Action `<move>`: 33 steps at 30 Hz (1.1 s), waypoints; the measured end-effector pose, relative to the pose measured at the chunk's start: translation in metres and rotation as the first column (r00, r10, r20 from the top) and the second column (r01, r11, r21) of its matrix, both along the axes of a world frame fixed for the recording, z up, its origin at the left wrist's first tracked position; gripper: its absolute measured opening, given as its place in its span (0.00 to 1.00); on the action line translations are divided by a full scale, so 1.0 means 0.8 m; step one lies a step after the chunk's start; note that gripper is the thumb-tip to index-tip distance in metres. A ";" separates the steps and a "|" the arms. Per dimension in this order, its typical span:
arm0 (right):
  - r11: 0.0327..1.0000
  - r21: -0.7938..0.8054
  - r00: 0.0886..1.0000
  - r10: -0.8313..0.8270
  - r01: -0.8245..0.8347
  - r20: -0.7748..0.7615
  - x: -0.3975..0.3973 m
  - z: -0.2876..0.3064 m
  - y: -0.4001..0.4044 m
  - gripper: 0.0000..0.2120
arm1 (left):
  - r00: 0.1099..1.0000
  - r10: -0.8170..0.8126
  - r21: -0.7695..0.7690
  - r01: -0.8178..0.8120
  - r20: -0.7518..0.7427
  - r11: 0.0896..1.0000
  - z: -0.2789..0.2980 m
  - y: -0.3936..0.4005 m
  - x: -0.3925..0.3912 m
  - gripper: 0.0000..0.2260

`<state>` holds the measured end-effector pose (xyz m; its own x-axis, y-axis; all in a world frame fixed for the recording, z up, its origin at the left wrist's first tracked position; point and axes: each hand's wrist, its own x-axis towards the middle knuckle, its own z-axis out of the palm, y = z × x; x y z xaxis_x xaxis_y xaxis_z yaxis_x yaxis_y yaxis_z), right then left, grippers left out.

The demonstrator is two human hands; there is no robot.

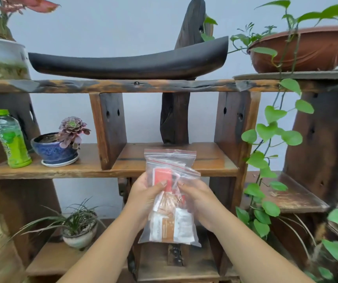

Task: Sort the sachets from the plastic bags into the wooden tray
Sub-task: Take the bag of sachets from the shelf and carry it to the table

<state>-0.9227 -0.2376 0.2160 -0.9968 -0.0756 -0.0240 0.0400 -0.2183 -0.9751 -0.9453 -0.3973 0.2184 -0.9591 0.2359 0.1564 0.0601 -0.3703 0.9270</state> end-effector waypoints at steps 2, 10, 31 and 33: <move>0.998 0.059 0.998 -0.012 0.016 -0.069 0.027 -0.004 -0.002 0.21 | 1.000 0.025 0.013 -0.025 -0.007 1.000 -0.009 0.003 0.024 0.19; 0.978 0.044 0.978 -0.207 0.205 0.025 0.107 -0.069 -0.010 0.10 | 0.999 -0.004 -0.118 0.009 0.039 0.993 -0.071 0.008 0.091 0.12; 0.805 0.155 0.805 -0.588 0.572 0.080 0.216 -0.203 -0.001 0.11 | 0.981 -0.068 -0.330 0.126 0.184 0.935 -0.181 0.049 0.178 0.07; 0.772 0.174 0.772 -0.630 0.612 0.081 0.233 -0.213 0.011 0.10 | 0.974 -0.108 -0.335 0.171 0.198 0.927 -0.188 0.066 0.191 0.07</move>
